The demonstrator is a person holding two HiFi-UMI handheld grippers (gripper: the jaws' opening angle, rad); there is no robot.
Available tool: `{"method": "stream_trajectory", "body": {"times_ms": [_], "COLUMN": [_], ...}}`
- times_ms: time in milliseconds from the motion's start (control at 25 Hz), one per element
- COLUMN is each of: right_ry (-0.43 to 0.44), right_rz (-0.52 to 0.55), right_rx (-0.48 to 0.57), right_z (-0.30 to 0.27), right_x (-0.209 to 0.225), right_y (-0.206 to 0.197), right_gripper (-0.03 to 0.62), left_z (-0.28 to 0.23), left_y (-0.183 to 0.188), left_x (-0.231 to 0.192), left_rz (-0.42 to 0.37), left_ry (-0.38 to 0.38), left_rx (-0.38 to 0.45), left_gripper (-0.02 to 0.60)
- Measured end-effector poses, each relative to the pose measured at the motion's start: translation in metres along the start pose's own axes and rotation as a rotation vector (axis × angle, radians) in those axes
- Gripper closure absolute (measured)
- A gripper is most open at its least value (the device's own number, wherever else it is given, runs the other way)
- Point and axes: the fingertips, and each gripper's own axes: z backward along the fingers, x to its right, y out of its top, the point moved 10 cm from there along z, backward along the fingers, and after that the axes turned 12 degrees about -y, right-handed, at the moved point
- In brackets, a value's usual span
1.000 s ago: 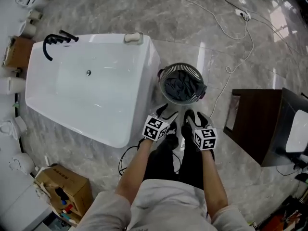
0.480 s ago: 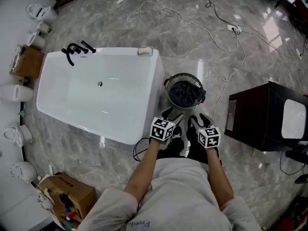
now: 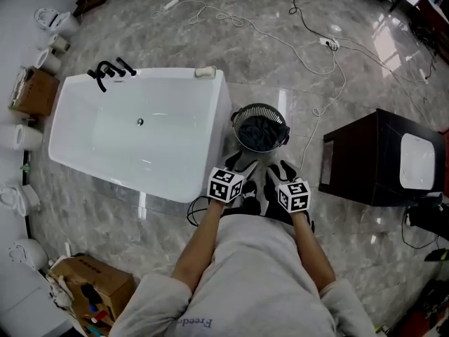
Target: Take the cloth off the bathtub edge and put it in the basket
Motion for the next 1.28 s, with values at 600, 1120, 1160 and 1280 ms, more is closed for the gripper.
{"method": "stream_trajectory", "body": {"times_ms": [600, 1120, 1160, 1280], "right_ry": [-0.036, -0.04, -0.041, -0.046], "right_rz": [-0.006, 0.008, 0.009, 0.007], "right_rx": [0.006, -0.001, -0.003, -0.01], "right_z": [0.002, 0.0, -0.001, -0.001], "right_x": [0.006, 0.011, 0.01, 0.009], "right_y": [0.002, 0.008, 0.008, 0.006], "right_gripper": [0.422, 0.511, 0.516, 0.532], "left_z": [0.002, -0.001, -0.001, -0.002], "left_y": [0.002, 0.009, 0.009, 0.008], "left_x": [-0.003, -0.01, -0.011, -0.011], "left_rz": [-0.044, -0.001, 0.001, 0.008], "left_ry": [0.0, 0.022, 0.022, 0.014], "left_rx": [0.008, 0.063, 0.064, 0.064], "left_gripper": [0.296, 0.435, 0.441, 0.464]}}
